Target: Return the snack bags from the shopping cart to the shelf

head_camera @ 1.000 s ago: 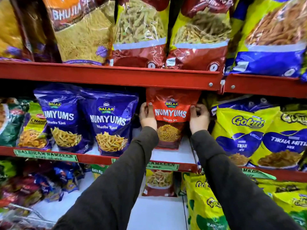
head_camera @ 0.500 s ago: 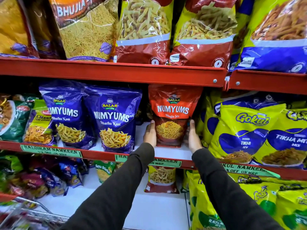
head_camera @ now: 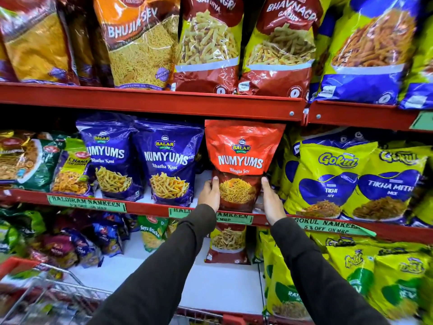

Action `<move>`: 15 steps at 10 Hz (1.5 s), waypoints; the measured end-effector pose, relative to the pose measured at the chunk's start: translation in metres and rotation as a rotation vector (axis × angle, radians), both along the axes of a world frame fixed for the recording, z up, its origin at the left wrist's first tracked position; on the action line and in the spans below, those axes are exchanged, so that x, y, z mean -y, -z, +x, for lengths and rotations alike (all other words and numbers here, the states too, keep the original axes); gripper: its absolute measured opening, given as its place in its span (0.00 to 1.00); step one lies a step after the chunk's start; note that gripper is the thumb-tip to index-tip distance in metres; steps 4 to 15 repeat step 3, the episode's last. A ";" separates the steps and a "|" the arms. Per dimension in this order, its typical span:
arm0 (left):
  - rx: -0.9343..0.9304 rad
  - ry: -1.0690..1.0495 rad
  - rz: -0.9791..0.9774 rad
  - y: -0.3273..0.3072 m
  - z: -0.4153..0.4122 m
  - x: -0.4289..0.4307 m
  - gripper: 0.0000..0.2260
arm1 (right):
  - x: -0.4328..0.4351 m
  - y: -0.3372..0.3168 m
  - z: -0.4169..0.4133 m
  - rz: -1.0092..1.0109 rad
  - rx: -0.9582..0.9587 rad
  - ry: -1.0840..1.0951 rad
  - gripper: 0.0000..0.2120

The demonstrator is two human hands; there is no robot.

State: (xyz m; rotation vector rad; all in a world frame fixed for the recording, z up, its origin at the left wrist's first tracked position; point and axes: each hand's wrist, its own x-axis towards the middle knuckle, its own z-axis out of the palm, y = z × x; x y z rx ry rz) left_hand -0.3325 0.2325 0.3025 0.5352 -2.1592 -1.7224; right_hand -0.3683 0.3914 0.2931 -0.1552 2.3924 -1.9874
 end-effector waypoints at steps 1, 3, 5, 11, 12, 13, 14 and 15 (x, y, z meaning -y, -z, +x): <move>0.029 0.010 -0.035 -0.004 0.006 -0.001 0.22 | -0.005 -0.007 0.011 0.010 0.001 -0.057 0.31; -0.295 -0.164 -0.316 0.000 0.028 -0.003 0.16 | -0.046 -0.042 0.033 -0.037 -0.197 0.012 0.10; -0.295 -0.164 -0.316 0.000 0.028 -0.003 0.16 | -0.046 -0.042 0.033 -0.037 -0.197 0.012 0.10; -0.295 -0.164 -0.316 0.000 0.028 -0.003 0.16 | -0.046 -0.042 0.033 -0.037 -0.197 0.012 0.10; -0.295 -0.164 -0.316 0.000 0.028 -0.003 0.16 | -0.046 -0.042 0.033 -0.037 -0.197 0.012 0.10; -0.295 -0.164 -0.316 0.000 0.028 -0.003 0.16 | -0.046 -0.042 0.033 -0.037 -0.197 0.012 0.10; -0.295 -0.164 -0.316 0.000 0.028 -0.003 0.16 | -0.046 -0.042 0.033 -0.037 -0.197 0.012 0.10; -0.295 -0.164 -0.316 0.000 0.028 -0.003 0.16 | -0.046 -0.042 0.033 -0.037 -0.197 0.012 0.10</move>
